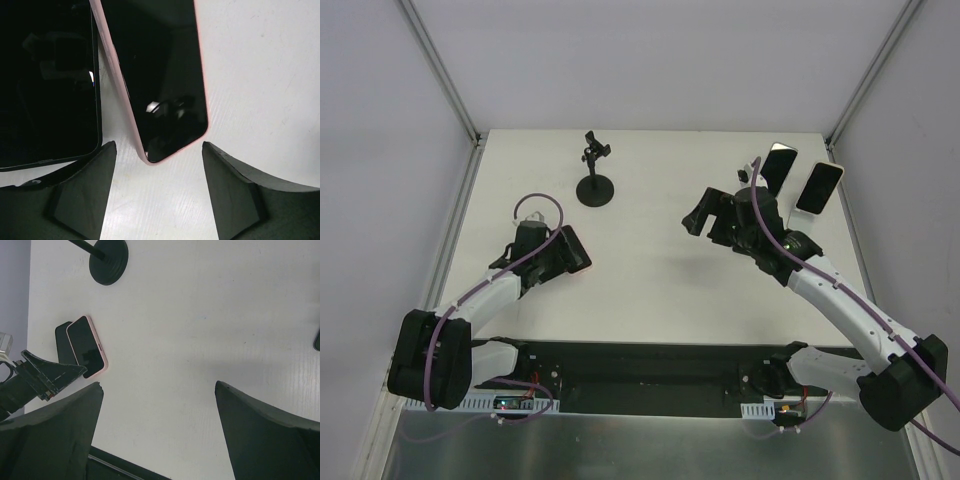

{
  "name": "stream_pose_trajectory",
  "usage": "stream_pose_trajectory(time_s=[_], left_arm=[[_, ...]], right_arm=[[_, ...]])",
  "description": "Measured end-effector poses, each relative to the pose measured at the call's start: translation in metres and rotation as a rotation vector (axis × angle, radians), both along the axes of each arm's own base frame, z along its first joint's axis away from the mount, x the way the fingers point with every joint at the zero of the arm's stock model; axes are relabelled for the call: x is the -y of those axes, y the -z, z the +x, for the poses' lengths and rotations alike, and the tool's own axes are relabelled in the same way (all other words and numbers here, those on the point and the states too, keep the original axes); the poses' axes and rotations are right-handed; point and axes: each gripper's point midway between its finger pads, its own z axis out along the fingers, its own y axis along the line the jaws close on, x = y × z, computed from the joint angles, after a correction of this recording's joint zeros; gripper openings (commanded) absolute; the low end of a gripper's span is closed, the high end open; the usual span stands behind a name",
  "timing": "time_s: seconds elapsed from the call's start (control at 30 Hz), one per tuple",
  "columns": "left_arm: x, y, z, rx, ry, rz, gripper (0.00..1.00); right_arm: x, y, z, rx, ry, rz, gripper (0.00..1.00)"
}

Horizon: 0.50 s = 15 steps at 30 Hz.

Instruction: Remove the phone from the phone stand

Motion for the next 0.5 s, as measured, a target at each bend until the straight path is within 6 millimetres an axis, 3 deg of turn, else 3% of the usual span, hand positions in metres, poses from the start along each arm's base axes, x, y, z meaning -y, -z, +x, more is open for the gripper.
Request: stream_pose_trajectory(time_s=[0.23,0.37,0.5], left_arm=[[0.000,-0.017,0.010,0.026,0.032,0.032,0.95],[0.001,-0.033,0.029,0.064,0.048,0.049,0.98],[0.001,-0.034,0.048,0.044,0.048,0.083,0.99]], right_arm=[[0.000,0.001,0.000,-0.004,0.003,0.003,0.96],[0.000,0.001,0.000,-0.004,0.004,0.004,0.96],[0.000,0.001,0.000,-0.003,0.004,0.003,0.96]])
